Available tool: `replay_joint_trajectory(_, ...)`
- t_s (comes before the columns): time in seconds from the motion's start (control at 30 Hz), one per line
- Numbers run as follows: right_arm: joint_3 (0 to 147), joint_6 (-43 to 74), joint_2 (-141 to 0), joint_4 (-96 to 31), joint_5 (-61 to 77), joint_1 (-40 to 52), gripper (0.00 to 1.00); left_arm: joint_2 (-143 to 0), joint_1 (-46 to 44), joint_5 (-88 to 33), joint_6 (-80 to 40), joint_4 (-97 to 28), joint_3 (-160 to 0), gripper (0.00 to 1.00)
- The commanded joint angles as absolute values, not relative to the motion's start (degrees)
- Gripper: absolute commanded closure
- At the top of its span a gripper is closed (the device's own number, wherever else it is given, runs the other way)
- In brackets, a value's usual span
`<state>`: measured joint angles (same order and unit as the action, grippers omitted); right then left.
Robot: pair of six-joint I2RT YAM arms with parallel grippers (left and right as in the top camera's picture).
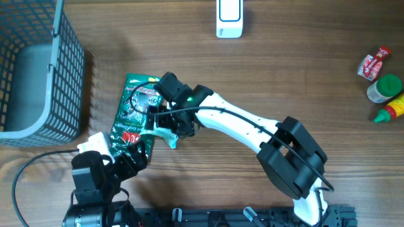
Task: Scan the item barcode
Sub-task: 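Move the right gripper to the mint-green pack and grasp it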
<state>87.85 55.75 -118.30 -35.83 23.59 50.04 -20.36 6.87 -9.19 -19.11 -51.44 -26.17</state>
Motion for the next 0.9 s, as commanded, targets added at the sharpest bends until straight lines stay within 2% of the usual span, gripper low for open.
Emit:
replay_joint_trajectory(0.0, 83.64, 66.28, -119.04, -35.38, 23.38, 49.84, 0.05, -20.1, 7.27, -8.67, -18.39, -51.33, -25.87, 0.0)
replay_joint_trajectory(0.03, 82.48, 66.83, -119.02, -35.29, 22.74, 49.74, 0.11, -20.1, 7.27, -8.64, -18.39, -51.33, -25.87, 0.0)
replay_joint_trajectory(0.07, 81.38, 67.64, -119.04, -35.24, 22.26, 49.58, 0.11, -20.1, 7.27, -8.67, -18.39, -51.33, -25.87, 0.0)
replay_joint_trajectory(0.27, 80.14, 67.35, -119.02, -35.4, 21.3, 49.28, 0.1, -20.1, 7.27, -8.64, -18.39, -51.33, -25.87, 0.0)
replay_joint_trajectory(0.6, 80.12, 68.01, -119.74, -34.15, 12.14, 49.21, 0.09, -20.1, 7.27, -8.64, -18.39, -51.33, -25.87, 0.0)
replay_joint_trajectory(0.67, 80.12, 67.51, -121.27, -34.13, 11.7, 48.77, 0.16, -20.1, 7.27, -8.64, -18.39, -51.33, -25.87, 0.0)
replay_joint_trajectory(0.7, 80.12, 67.53, -122.41, -34.09, 11.81, 48.51, 0.21, -20.1, 7.27, -8.67, -18.41, -51.33, -25.87, 0.0)
replay_joint_trajectory(0.73, 80.12, 67.57, -123.87, -33.76, 11.77, 48.27, 0.34, -20.1, 7.27, -8.64, -18.39, -51.33, -25.87, 0.0)
replay_joint_trajectory(0.77, 80.12, 67.55, -125.54, -33.36, 11.53, 47.97, 0.65, -20.1, 7.27, -8.67, -18.39, -51.33, -25.87, 0.0)
replay_joint_trajectory(0.8, 80.12, 67.37, -126.61, -33.23, 11.29, 47.59, 0.73, -20.1, 7.27, -8.64, -18.39, -51.33, -25.87, 0.0)
replay_joint_trajectory(0.83, 80.12, 66.74, -127.59, -33.32, 10.83, 47.11, 0.89, -20.1, 7.27, -8.64, -18.39, -51.33, -25.87, 0.0)
replay_joint_trajectory(0.87, 80.12, 65.45, -128.2, -33.36, 10.28, 46.5, 0.96, -20.1, 7.27, -8.64, -18.39, -51.33, -25.87, 0.0)
